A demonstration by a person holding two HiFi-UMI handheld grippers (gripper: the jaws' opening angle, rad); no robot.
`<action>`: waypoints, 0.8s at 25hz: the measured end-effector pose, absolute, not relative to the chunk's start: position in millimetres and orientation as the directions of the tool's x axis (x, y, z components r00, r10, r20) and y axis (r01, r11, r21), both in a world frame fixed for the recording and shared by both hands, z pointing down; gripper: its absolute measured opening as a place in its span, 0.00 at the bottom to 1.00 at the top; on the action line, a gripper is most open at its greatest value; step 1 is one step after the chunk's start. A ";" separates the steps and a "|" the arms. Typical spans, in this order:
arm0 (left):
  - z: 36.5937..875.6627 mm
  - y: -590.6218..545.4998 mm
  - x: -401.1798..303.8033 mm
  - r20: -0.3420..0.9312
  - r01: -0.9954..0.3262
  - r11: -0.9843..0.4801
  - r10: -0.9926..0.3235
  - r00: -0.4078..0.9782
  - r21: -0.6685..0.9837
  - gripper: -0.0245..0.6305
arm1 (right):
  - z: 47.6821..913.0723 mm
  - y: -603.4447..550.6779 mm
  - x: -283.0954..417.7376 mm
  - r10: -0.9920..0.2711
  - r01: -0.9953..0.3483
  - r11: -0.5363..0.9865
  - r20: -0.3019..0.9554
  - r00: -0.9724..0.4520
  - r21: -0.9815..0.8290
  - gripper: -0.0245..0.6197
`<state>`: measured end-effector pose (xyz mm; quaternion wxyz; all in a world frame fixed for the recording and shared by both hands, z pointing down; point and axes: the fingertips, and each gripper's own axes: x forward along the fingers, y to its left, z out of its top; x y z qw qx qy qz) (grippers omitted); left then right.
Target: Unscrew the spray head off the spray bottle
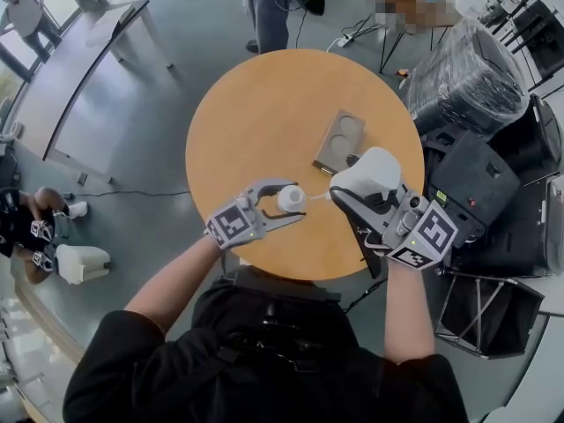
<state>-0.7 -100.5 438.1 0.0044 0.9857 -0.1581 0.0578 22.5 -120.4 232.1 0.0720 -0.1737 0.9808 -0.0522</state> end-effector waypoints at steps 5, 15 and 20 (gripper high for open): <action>450.1 -114.7 -5.6 0.110 -0.353 -0.935 -0.354 0.929 -0.027 0.51 | 294.2 -146.9 28.2 -0.426 -0.424 0.888 0.032 -0.904 -0.179 0.41; 495.7 -147.8 6.6 0.097 -0.396 -0.918 -0.397 0.913 -0.025 0.51 | 451.8 -184.2 46.5 -0.445 -0.531 0.781 0.302 -0.843 -0.330 0.40; 537.4 -164.2 9.9 0.104 -0.410 -0.912 -0.407 0.907 0.006 0.51 | 527.3 -197.0 47.3 -0.417 -0.569 0.725 0.411 -0.811 -0.388 0.40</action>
